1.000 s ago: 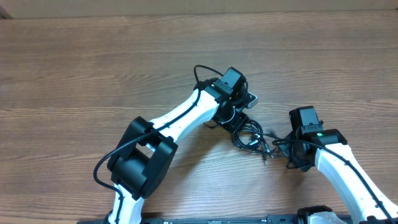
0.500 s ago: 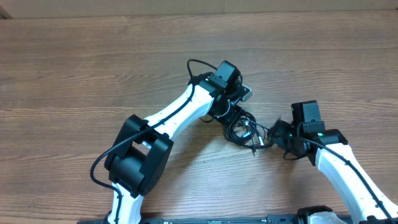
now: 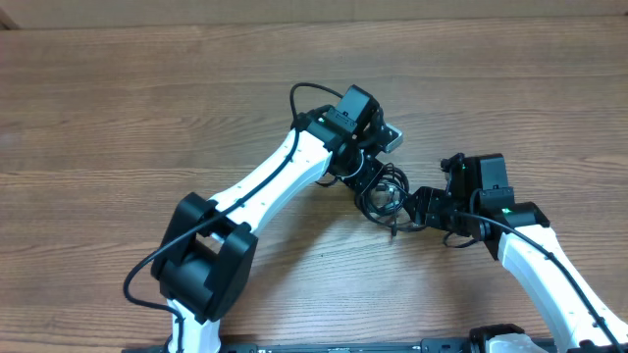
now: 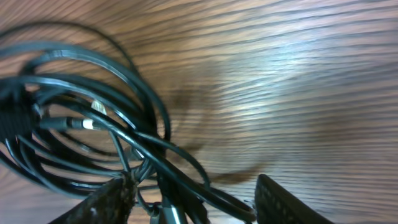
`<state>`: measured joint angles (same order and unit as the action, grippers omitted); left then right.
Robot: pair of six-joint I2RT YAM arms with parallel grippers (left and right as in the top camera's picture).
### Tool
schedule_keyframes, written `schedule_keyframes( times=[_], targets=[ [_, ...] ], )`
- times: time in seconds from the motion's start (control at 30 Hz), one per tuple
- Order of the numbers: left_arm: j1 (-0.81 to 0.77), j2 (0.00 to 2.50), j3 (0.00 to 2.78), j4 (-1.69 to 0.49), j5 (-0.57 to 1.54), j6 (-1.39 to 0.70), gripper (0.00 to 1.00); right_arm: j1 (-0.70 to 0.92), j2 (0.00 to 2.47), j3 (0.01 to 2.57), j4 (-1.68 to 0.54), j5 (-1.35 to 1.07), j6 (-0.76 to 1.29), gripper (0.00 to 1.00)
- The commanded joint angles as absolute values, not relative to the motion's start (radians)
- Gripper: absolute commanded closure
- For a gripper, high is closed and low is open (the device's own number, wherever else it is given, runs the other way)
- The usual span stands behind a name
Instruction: Untangle cables
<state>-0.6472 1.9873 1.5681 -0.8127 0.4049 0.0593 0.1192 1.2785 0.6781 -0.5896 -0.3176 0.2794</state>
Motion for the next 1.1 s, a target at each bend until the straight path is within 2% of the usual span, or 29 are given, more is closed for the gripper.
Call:
schedule_keyframes(
  times=[0.0,0.03,0.1,0.17,0.23,0.4,0.5,0.7,0.77,0.87,0.93,0.97,1.0,1.03,1.07],
  targets=[
    [-0.641,1.945,1.598,-0.810,0.443,0.083,0.96,0.117,1.277,0.708,-0.597,-0.402,0.226,0.42],
    [-0.641,1.945,1.598,-0.810,0.447,0.083,0.96,0.117,1.277,0.708,-0.599,-0.402,0.226,0.43],
    [-0.641,1.945,1.598,-0.806,0.447,0.083,0.96,0.117,1.277,0.708,-0.603,-0.380,0.227,0.51],
    [-0.641,1.945,1.598,-0.803,0.446,0.083,0.96,0.117,1.277,0.708,-0.604,-0.340,0.228,0.71],
    [-0.641,1.945,1.598,-0.803,0.445,0.083,0.96,0.117,1.277,0.708,-0.606,-0.307,0.238,0.83],
    [-0.641,1.945,1.598,-0.805,0.445,0.083,0.96,0.117,1.277,0.708,-0.606,-0.307,0.239,0.95],
    [-0.641,1.945,1.598,-0.807,0.445,0.083,0.96,0.117,1.277,0.708,-0.612,-0.264,0.268,0.96],
    [-0.613,1.945,1.598,-0.825,0.422,0.083,0.96,0.117,1.277,0.708,-0.825,0.272,0.747,0.96],
    [-0.598,1.945,1.598,-0.834,0.422,0.083,0.96,0.117,1.277,0.707,-0.891,0.345,0.854,0.96],
    [-0.575,1.945,1.598,-0.842,0.422,0.083,0.96,0.117,1.277,0.707,-0.922,0.353,0.899,0.94],
    [-0.569,1.945,1.598,-0.839,0.423,0.083,0.96,0.117,1.277,0.707,-0.916,0.334,0.898,0.83],
    [-0.569,1.945,1.598,-0.839,0.424,0.083,0.96,0.117,1.277,0.707,-0.896,0.305,0.897,0.67],
    [-0.570,1.945,1.598,-0.839,0.424,0.083,0.96,0.117,1.277,0.707,-0.873,0.269,0.884,0.56],
    [-0.570,1.945,1.598,-0.839,0.427,0.083,0.96,0.117,1.277,0.707,-0.855,0.238,0.863,0.46],
    [-0.570,1.945,1.598,-0.839,0.432,0.083,0.96,0.117,1.277,0.707,-0.829,0.194,0.812,0.41]
  ],
)
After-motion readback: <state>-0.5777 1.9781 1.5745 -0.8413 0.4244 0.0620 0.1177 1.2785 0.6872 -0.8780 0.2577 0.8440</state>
